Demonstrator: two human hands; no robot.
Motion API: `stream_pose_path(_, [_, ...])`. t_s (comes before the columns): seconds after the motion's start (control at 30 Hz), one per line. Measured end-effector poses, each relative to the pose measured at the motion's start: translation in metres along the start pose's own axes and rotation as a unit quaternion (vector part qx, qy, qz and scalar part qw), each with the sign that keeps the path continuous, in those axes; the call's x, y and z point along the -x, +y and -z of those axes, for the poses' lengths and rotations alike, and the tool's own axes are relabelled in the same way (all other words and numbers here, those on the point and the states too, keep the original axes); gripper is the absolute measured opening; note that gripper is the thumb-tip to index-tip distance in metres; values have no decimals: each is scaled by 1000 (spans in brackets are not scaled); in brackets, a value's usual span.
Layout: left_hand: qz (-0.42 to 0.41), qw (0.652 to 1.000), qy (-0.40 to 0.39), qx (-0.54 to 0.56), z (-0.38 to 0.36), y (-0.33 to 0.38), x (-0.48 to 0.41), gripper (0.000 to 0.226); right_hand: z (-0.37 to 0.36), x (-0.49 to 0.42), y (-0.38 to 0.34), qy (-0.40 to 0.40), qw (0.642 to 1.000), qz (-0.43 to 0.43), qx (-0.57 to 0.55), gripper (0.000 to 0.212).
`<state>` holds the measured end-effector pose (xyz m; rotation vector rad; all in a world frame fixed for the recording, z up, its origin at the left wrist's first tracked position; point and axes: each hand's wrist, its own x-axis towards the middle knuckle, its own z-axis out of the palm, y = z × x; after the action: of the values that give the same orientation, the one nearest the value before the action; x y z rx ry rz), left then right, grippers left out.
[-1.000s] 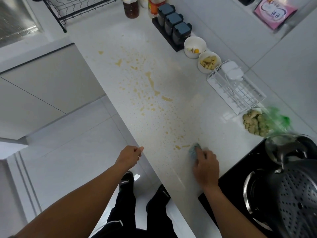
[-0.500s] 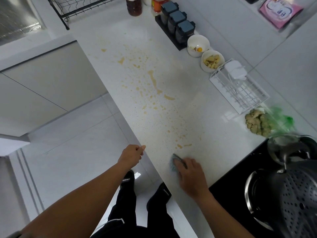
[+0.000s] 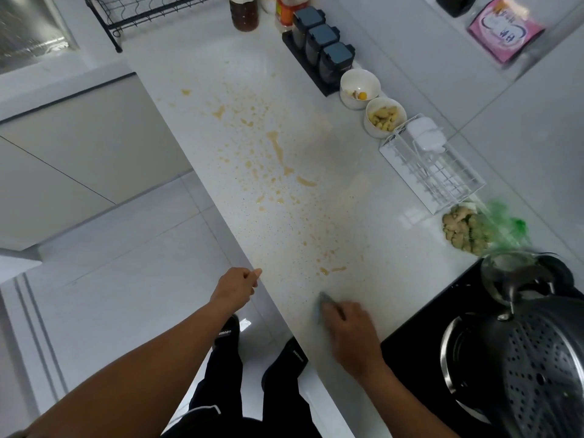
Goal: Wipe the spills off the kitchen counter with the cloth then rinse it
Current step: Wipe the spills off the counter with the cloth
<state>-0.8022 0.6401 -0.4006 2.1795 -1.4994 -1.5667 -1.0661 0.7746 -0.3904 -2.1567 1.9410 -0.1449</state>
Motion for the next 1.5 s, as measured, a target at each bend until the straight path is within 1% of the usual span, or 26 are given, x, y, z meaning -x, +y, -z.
stream_pose_path(0.07, [0, 1000, -1, 28, 1, 1, 2, 39, -1, 9, 5, -70, 984, 165, 1, 50])
stream_pose_path(0.1, [5, 998, -4, 55, 4, 2, 3, 38, 4, 6, 15, -79, 982, 170, -11, 46])
stream_pose_path(0.13, [8, 997, -4, 79, 8, 4, 3, 40, 9, -1, 27, -67, 989, 126, -26, 41])
stream_pose_path(0.2, [11, 995, 0, 104, 20, 11, -3, 44, 26, -26, 59, -24, 998, -42, -47, 37])
stream_pose_path(0.27, [14, 995, 3, 96, 30, 19, -11, 44, 41, -56, 105, 45, 979, -200, -20, 39])
stream_pose_path(0.3, [17, 996, 1, 87, 35, 23, -16, 43, 50, -70, 129, 71, 953, -295, -19, 42])
stream_pose_path(0.37, [22, 998, -6, 62, 44, 28, -25, 39, 63, -96, 167, 97, 862, -495, -54, 48])
stream_pose_path(0.43, [28, 998, -15, 45, 53, 30, -35, 35, 65, -116, 178, 100, 802, -581, -98, 53])
stream_pose_path(0.5, [39, 998, -26, 39, 59, 31, -40, 34, 61, -126, 171, 105, 812, -566, -95, 52])
stream_pose_path(0.53, [43, 998, -29, 37, 59, 30, -41, 34, 57, -126, 165, 111, 844, -520, -75, 51])
stream_pose_path(0.6, [45, 998, -30, 40, 57, 29, -41, 34, 49, -115, 151, 105, 933, -343, -35, 48])
stream_pose_path(0.63, [46, 998, -28, 42, 56, 28, -40, 35, 44, -108, 153, 95, 959, -265, -18, 47])
stream_pose_path(0.67, [48, 998, -25, 39, 54, 29, -40, 35, 39, -101, 157, 88, 965, -247, -16, 47])
stream_pose_path(0.77, [51, 998, -14, 24, 54, 31, -40, 36, 37, -100, 156, 130, 905, -403, -40, 47])
stream_pose_path(0.8, [53, 998, -13, 24, 54, 32, -40, 36, 35, -102, 150, 137, 915, -379, -16, 47])
stream_pose_path(0.87, [54, 998, -11, 25, 53, 31, -41, 36, 30, -104, 139, 109, 977, -181, 38, 47])
stream_pose_path(0.9, [52, 998, -11, 22, 52, 32, -40, 36, 28, -105, 139, 98, 987, -122, 40, 48])
stream_pose_path(0.93, [52, 998, -8, 21, 52, 31, -40, 36, 27, -108, 138, 97, 984, -148, 18, 48])
stream_pose_path(1.0, [51, 998, -3, 23, 50, 31, -39, 36, 26, -113, 130, 147, 935, -321, -44, 49])
stream_pose_path(1.03, [51, 998, -1, 25, 50, 30, -39, 36, 24, -116, 121, 160, 924, -346, -37, 49])
stream_pose_path(1.13, [55, 998, -9, 34, 51, 29, -38, 35, 18, -114, 107, 122, 984, -126, 17, 46])
stream_pose_path(1.17, [57, 998, -14, 38, 51, 29, -38, 35, 18, -114, 109, 112, 987, -111, 6, 46])
stream_pose_path(1.27, [60, 997, -19, 44, 51, 29, -37, 35, 22, -116, 106, 137, 948, -286, -41, 47])
stream_pose_path(1.3, [59, 997, -18, 45, 51, 29, -38, 36, 21, -116, 100, 140, 950, -277, -29, 48])
stream_pose_path(1.4, [56, 997, -19, 48, 51, 27, -38, 37, 17, -109, 97, 106, 988, -115, -7, 47])
stream_pose_path(1.5, [50, 997, -16, 56, 51, 24, -38, 39, 18, -103, 97, 122, 950, -282, -54, 47])
